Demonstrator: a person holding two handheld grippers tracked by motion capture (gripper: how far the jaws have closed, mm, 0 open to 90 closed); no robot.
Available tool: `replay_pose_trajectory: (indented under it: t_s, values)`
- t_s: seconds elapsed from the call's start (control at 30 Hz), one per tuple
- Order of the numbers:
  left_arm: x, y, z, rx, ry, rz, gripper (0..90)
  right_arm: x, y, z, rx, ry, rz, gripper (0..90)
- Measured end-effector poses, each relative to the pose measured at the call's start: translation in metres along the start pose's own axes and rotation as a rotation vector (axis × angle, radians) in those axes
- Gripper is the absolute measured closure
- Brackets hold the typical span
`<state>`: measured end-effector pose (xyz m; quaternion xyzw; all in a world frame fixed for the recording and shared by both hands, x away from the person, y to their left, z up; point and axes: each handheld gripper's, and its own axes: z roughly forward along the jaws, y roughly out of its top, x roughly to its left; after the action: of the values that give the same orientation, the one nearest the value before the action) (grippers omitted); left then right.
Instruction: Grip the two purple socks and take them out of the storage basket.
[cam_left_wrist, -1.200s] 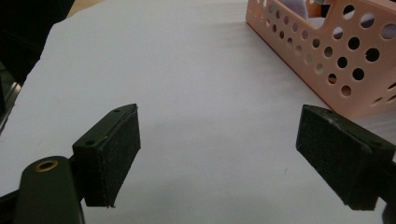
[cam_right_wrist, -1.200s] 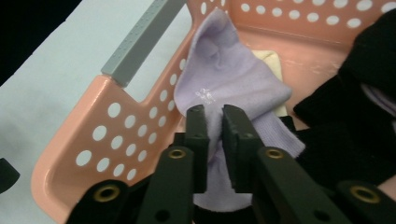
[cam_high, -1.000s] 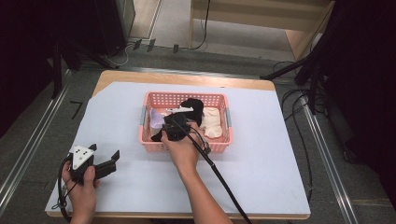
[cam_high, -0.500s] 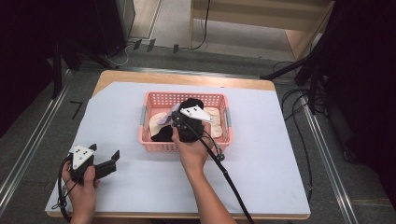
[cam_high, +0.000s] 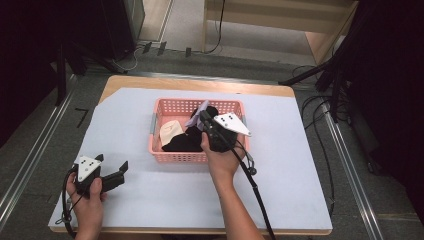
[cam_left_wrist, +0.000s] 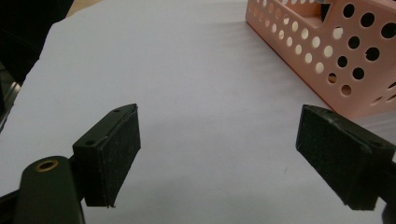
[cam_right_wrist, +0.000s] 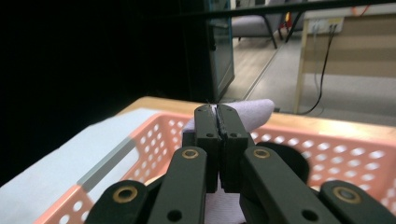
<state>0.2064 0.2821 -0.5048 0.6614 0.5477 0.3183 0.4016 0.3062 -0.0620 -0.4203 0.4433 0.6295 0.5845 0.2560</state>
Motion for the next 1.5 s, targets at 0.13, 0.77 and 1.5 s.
replay_pose_trajectory:
  t_s: [0.13,0.77,1.5]
  values:
    - [0.000,0.000,0.000,0.000,0.002,0.004,14.9,-0.018,0.010,-0.015,-0.056,-0.032,0.008,89.1]
    - [-0.001,0.000,0.000,0.002,0.004,0.010,15.0,-0.113,0.015,-0.083,-0.135,-0.248,0.074,89.0]
    - [-0.002,0.000,0.000,0.002,0.005,0.015,15.0,-0.139,-0.016,-0.083,-0.031,-0.331,0.126,60.5]
